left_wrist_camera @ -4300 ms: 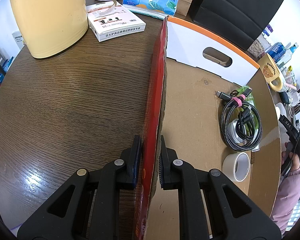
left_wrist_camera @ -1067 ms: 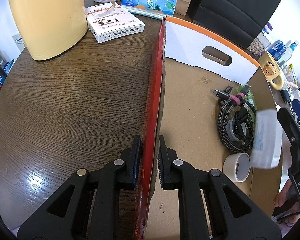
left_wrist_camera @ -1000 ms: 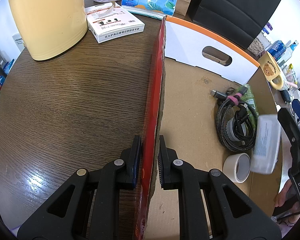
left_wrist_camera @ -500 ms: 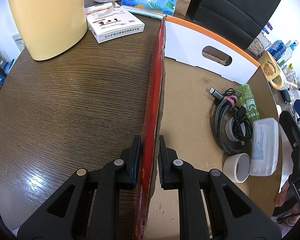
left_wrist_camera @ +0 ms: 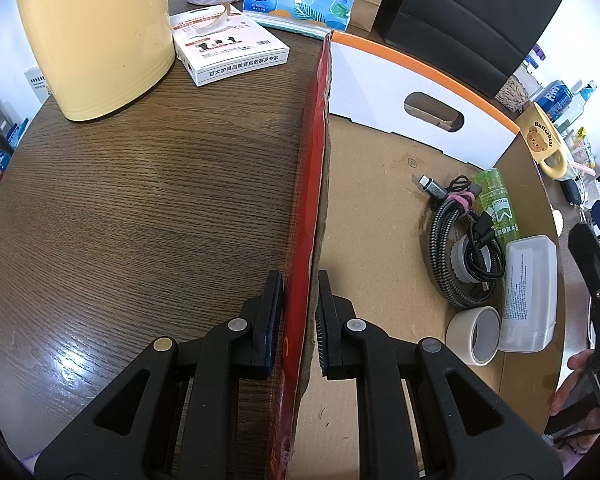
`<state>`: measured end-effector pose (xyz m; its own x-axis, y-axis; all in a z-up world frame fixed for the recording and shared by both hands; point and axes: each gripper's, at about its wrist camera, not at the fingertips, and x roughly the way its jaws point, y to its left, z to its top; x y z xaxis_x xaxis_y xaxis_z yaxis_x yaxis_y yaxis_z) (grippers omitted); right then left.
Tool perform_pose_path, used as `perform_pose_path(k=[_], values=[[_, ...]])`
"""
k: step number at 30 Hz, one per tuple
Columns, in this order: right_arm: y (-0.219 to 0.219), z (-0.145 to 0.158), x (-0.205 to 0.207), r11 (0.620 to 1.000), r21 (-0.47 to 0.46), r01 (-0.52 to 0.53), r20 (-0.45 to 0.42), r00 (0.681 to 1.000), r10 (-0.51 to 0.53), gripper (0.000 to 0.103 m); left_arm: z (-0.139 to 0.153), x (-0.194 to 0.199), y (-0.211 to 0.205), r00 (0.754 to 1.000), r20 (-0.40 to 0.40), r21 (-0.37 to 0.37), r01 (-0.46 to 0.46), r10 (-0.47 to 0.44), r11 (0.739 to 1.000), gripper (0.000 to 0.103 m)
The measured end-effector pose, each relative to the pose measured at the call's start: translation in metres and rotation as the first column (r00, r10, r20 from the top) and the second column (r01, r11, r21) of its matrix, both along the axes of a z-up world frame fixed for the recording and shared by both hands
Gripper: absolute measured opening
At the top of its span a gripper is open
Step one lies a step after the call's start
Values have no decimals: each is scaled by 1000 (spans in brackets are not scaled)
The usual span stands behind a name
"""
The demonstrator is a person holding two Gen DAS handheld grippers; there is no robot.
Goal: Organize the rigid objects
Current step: 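Move the right gripper back over the white round lid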
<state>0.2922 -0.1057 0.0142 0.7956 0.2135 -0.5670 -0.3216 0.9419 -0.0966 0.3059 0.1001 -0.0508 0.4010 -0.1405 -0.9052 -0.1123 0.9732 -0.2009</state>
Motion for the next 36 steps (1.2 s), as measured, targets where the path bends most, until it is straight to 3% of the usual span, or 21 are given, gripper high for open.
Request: perform_pose_path(k=[8, 20, 36], values=[[-17, 10, -5, 999, 51, 15, 24, 1000, -17, 91, 0, 0, 0, 1000, 0, 0, 0, 0, 1000, 11], [-78, 14, -3, 985, 122, 125, 35, 991, -130, 91, -1, 0, 0, 1000, 1, -2, -2, 2, 1000, 11], [-148, -30, 26, 964, 64, 259, -101, 962, -252, 91, -1, 0, 0, 1000, 0, -2, -2, 2, 1000, 11]])
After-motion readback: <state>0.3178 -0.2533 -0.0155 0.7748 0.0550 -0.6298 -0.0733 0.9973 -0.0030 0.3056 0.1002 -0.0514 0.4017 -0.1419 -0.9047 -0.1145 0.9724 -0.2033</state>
